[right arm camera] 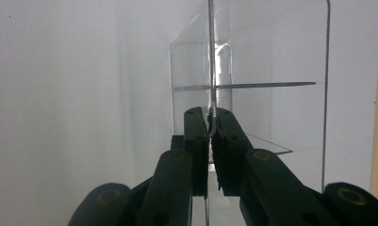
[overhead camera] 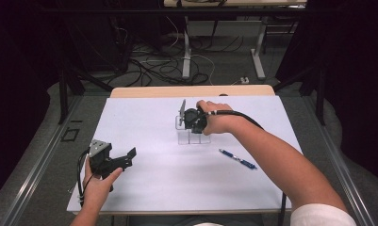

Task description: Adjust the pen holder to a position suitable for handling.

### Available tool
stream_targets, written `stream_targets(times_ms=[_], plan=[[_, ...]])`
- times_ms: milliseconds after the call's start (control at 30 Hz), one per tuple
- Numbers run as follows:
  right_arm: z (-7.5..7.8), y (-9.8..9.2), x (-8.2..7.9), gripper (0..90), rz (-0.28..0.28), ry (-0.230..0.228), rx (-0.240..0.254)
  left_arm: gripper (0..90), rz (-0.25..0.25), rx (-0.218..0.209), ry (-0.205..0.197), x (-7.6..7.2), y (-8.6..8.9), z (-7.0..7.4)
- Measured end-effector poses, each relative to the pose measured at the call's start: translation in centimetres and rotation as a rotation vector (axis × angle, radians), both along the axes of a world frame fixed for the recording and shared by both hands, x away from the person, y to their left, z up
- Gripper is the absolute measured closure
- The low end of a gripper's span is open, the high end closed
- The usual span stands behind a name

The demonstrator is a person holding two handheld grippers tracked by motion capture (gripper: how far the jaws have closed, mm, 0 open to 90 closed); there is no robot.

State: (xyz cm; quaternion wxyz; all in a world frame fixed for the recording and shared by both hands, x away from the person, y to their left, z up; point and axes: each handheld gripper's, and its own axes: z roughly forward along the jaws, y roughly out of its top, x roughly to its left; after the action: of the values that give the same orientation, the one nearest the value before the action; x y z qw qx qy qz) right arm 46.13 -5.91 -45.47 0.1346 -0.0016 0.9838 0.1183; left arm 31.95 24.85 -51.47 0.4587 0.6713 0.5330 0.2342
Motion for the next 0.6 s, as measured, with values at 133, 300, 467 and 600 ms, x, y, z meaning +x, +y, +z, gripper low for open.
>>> stream_targets(times_ms=[133, 300, 467, 600], plan=[[0.1, -0.1, 0.1, 80.4, -0.026, 0.008, 0.011, 0.4, 0.004, -0.004, 0.000, 0.0, 0.0, 0.0], [0.4, -0.6, 0.3, 69.0, -0.043, -0.007, 0.040, 0.4, 0.004, -0.006, 0.000, 0.0, 0.0, 0.0], [0.7, -1.3, 0.3, 61.0, -0.060, -0.012, 0.092, 0.4, 0.005, -0.005, 0.002, 0.0, -0.1, -0.1], [0.7, -2.4, 0.0, 49.4, -0.097, -0.011, 0.100, 0.4, -0.001, 0.006, 0.008, 0.0, 0.0, -0.1]])
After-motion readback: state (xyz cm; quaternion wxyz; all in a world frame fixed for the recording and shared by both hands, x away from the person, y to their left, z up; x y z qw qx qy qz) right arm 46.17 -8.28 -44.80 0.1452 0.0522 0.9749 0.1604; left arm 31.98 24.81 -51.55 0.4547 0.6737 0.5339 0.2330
